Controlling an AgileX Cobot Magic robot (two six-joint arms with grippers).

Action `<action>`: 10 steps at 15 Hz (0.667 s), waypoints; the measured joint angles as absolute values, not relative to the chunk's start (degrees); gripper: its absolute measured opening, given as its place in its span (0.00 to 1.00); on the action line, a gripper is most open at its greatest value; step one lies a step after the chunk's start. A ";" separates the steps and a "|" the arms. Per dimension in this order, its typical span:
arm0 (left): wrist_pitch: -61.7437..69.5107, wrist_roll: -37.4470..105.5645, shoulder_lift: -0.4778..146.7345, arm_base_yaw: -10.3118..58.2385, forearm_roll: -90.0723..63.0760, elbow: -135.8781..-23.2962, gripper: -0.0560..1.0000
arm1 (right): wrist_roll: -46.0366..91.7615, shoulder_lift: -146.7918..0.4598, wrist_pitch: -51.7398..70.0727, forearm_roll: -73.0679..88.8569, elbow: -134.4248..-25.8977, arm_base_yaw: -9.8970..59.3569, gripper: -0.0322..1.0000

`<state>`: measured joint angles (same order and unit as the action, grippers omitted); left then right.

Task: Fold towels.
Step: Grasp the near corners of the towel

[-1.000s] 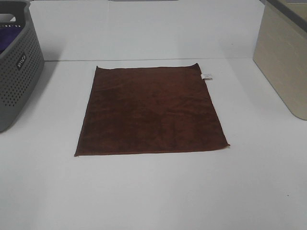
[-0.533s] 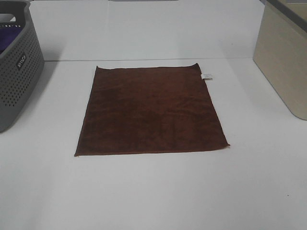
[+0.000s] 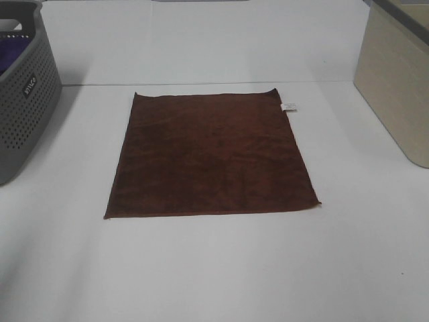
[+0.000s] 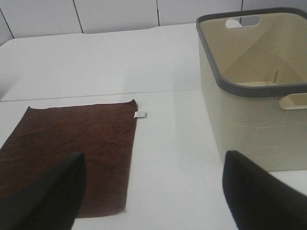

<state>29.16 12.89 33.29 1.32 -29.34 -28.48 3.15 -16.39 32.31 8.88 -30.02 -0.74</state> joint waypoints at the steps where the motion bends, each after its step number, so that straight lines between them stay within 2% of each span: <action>1: 28.07 16.27 38.73 1.32 -33.92 -28.48 0.77 | 3.15 -20.11 30.94 10.31 -30.02 -0.74 0.75; 5: 26.93 30.88 55.52 1.32 -51.39 -28.48 0.77 | 7.91 -35.35 29.56 17.48 -30.02 -0.74 0.74; 10: 29.34 54.55 72.08 1.32 -80.33 -28.48 0.77 | 26.81 -56.78 28.07 39.82 -30.08 -0.74 0.74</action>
